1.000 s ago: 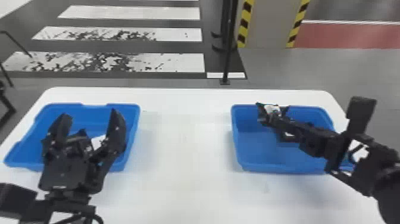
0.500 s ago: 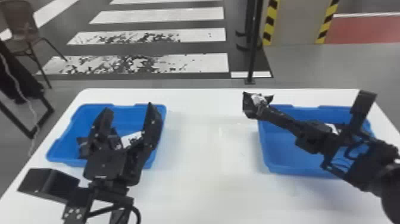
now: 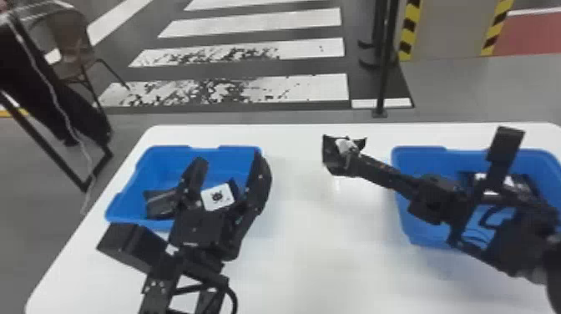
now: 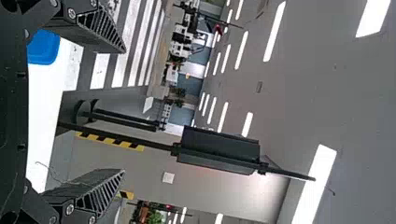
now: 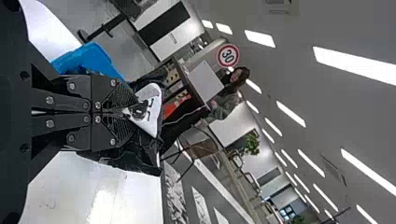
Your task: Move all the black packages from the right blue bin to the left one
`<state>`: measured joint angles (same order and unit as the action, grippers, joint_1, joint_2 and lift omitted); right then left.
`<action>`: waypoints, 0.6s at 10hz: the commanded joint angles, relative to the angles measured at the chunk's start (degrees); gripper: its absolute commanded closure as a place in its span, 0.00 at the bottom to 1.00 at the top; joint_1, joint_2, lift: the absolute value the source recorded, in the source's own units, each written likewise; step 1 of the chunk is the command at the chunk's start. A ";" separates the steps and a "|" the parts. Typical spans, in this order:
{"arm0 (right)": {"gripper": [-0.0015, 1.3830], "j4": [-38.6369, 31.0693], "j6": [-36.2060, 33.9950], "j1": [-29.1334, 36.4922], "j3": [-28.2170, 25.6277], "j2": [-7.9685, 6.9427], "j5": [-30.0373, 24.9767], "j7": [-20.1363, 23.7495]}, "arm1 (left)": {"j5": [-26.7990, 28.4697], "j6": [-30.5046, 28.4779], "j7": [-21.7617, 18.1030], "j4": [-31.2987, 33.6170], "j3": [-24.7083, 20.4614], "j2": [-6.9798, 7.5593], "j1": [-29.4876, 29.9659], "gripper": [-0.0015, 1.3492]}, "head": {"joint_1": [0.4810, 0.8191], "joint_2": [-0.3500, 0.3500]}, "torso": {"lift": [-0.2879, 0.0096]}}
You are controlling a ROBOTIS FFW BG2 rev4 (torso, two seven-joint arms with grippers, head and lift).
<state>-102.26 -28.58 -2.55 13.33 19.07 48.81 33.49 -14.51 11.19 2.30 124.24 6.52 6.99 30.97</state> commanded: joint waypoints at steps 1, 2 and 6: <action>0.83 0.10 0.17 -0.83 3.24 0.27 1.81 0.00 | 0.00 -1.90 -0.19 0.00 0.56 0.21 -0.46 0.12 | 0.63 0.78 | 0.35; 0.83 -0.18 0.32 -1.25 4.96 0.36 2.61 0.00 | 0.00 -2.89 -0.37 0.00 0.56 0.21 -0.46 0.12 | 0.63 0.80 | 0.35; 0.83 -0.18 1.16 -2.94 10.10 0.80 4.44 -0.09 | -0.23 -4.57 -0.89 0.14 0.91 0.30 -0.74 0.12 | 0.63 0.88 | 0.35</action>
<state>-102.51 -27.51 -5.37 23.11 19.77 53.16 33.39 -14.69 6.71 1.43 124.32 7.40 7.29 30.29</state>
